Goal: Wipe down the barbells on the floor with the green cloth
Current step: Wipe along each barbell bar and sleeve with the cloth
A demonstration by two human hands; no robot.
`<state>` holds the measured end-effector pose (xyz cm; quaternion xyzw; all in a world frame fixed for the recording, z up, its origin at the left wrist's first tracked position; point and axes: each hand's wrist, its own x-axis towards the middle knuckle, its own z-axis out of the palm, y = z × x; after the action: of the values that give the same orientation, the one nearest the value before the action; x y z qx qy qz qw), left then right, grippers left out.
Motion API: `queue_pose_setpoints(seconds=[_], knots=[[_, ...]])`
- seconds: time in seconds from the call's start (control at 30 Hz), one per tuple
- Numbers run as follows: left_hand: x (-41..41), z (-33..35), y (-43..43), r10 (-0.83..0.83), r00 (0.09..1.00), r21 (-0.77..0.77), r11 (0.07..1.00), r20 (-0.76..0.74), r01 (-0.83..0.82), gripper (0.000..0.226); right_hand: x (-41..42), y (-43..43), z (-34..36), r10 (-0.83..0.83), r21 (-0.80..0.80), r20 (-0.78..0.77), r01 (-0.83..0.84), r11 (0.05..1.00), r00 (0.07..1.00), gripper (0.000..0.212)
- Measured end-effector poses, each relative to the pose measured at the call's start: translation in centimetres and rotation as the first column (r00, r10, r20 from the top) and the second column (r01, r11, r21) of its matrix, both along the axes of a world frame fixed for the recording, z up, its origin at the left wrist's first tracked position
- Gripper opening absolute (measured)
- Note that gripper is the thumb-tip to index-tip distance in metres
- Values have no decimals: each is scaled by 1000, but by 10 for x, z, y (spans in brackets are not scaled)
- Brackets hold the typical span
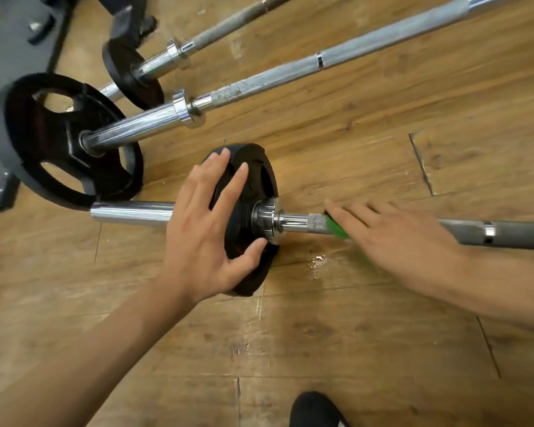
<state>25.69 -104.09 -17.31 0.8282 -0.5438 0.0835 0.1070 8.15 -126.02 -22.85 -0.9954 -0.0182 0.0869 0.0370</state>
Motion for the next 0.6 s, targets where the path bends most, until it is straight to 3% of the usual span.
queue_pose_setpoints(seconds=[0.07, 0.13, 0.17, 0.23, 0.33, 0.4, 0.47, 0.53, 0.57, 0.6], knots=[[1, 0, -2, -3, 1000, -14, 1000, -14, 2, 84, 40, 23, 6, -163, 282, 58, 140, 949, 985, 73], [1, -2, -2, -5, 999, -34, 999, -37, 3, 84, 70, 44, 6, -435, 636, 94, 282, 719, 896, 48], [0, -3, -1, -4, 999, -48, 999, -46, 2, 84, 81, 56, 6, -518, 736, 101, 287, 614, 849, 37], [-4, -5, 3, 4, 998, -80, 997, -60, -9, 84, 90, 88, 2, -557, 780, 124, 267, 566, 821, 32], [-14, -10, 13, 2, 998, -123, 992, -70, -11, 85, 74, 123, -8, -480, 593, 220, 274, 757, 850, 54], [-22, -15, 21, -4, 998, -150, 989, -62, -5, 82, 67, 128, -15, -448, 492, 228, 295, 819, 864, 62], [-28, -19, 27, -2, 999, -175, 985, -42, -6, 79, 75, 123, -8, -523, 553, 157, 364, 750, 838, 64], [-33, -22, 30, 1, 1000, -189, 982, -27, -7, 76, 94, 116, -1, -629, 678, -26, 476, 561, 777, 62], [-35, -22, 32, 1, 999, -187, 982, -33, -7, 75, 100, 115, 0, -662, 713, -79, 506, 485, 746, 55], [-37, -22, 33, -2, 999, -181, 983, -44, -6, 75, 99, 118, 2, -688, 723, -58, 506, 471, 723, 44]])
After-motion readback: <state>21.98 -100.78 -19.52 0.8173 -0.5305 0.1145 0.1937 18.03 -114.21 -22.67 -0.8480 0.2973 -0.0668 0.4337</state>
